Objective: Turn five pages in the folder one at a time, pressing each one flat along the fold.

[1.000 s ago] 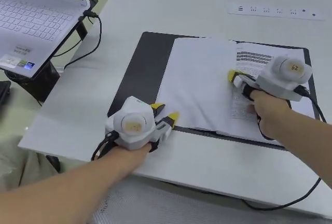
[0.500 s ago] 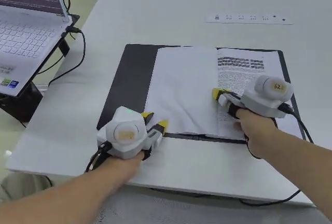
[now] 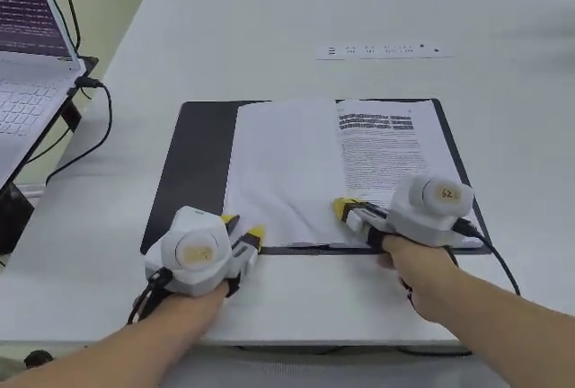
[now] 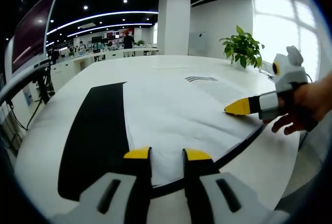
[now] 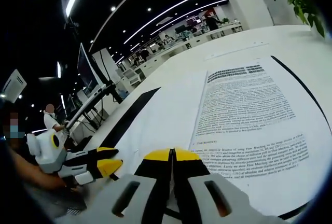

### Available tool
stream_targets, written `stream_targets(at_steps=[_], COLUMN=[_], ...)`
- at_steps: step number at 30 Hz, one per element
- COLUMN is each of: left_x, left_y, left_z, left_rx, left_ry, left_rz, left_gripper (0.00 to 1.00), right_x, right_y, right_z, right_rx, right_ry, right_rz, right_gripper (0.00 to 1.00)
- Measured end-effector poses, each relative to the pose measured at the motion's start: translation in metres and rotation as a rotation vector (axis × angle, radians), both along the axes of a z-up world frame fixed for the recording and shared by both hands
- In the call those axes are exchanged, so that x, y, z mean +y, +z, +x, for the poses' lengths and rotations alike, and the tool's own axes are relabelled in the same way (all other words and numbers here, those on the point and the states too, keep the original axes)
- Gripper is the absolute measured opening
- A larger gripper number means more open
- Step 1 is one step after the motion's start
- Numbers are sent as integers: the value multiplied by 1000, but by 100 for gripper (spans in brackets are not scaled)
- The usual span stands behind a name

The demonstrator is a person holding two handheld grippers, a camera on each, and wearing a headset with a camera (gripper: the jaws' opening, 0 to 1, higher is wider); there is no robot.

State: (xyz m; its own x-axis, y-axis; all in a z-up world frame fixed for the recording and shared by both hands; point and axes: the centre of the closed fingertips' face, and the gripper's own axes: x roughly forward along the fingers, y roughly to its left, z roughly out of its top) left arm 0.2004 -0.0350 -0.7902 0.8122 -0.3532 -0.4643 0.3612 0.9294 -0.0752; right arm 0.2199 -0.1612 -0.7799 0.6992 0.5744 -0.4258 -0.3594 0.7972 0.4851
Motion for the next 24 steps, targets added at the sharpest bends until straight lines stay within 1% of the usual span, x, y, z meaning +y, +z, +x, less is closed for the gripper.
stream_targets(at_steps=[3, 6, 7, 9, 14, 18, 19, 20, 21, 23, 24], left_x=[0, 0, 0, 1, 1, 1, 1, 1, 1, 1, 1], left_y=[0, 1, 1, 2, 2, 2, 2, 2, 3, 3, 3], left_z=[-1, -2, -2, -3, -3, -4, -4, -4, -4, -4, -4], left_rx=[0, 1, 2, 5, 8, 12, 13, 15, 18, 23, 28], left_ry=[0, 0, 0, 0, -5, -8, -9, -11, -12, -11, -9], left_rz=[0, 0, 1, 2, 11, 17, 20, 24, 25, 31, 32], left_gripper=[23, 23, 23, 23, 22, 23, 22, 22, 22, 22, 22], right_x=[0, -2, -2, -2, -2, -4, -5, -6, -9, -14, -16], right_y=[-2, -2, -2, -2, -4, -3, -4, -4, -2, -1, 2], right_z=[-13, -26, -27, -33, -47, -59, -64, -66, -70, -75, -74], right_rx=[20, 51, 55, 80, 198, 277, 312, 332, 371, 421, 407], right_ry=[12, 13, 12, 12, -6, -4, -3, -12, -36, -56, -54], right_rz=[19, 45, 48, 58, 118, 124, 122, 129, 142, 160, 157], right_gripper=[0, 0, 0, 0, 0, 0, 0, 0, 0, 0, 0])
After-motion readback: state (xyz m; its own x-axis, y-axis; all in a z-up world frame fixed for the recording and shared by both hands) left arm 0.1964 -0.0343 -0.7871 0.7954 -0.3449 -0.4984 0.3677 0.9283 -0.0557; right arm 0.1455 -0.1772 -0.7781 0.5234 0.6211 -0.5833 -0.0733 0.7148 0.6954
